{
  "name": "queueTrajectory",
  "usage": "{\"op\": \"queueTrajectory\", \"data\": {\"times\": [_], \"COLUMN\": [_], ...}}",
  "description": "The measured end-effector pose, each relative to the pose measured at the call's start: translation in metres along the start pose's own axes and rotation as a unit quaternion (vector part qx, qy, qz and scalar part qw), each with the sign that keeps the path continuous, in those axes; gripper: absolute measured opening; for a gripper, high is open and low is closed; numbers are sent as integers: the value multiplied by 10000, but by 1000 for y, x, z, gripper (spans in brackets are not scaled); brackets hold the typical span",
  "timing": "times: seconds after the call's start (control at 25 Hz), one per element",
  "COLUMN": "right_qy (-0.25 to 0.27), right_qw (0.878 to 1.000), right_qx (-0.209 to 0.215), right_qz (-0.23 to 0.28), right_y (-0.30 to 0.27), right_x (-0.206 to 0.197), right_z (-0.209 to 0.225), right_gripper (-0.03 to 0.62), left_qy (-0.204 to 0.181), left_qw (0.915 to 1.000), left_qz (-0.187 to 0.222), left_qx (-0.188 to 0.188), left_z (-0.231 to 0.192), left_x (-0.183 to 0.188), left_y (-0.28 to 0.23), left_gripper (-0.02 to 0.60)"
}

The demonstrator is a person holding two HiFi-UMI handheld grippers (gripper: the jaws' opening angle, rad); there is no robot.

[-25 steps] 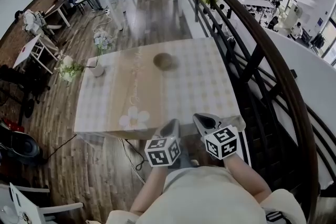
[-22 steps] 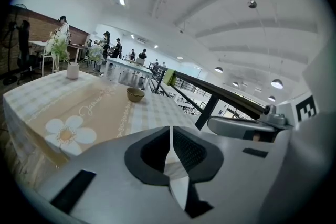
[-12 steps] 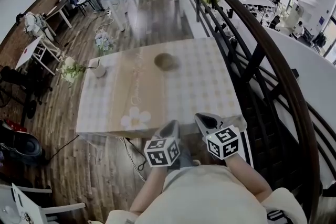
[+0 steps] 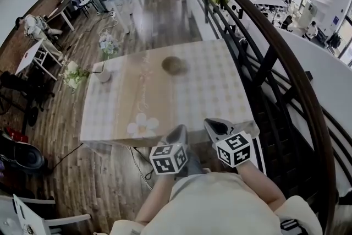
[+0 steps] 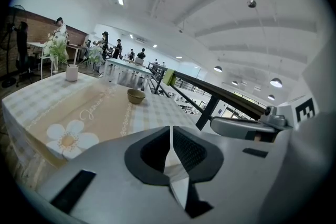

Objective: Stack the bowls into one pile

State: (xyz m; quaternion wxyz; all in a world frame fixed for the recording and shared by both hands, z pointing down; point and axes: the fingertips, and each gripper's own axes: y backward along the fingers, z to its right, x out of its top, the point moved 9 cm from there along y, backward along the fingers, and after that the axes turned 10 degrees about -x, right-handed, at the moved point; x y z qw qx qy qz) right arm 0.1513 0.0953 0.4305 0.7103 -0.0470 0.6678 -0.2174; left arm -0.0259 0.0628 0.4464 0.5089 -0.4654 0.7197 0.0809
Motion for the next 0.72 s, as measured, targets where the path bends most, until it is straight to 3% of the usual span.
{"op": "queueTrajectory", "data": {"times": [0.72], "right_qy": [-153], "right_qw": [9999], "right_qx": [-28], "right_qz": [36], "right_y": [0], "right_x": [3], "right_z": [1], "right_gripper": [-2], "left_qy": [-33], "left_qw": [10000], "left_qz": [-45], "left_qx": [-33], "left_z": [-2], "left_x": [3], "left_y": [1], "left_gripper": [17]}}
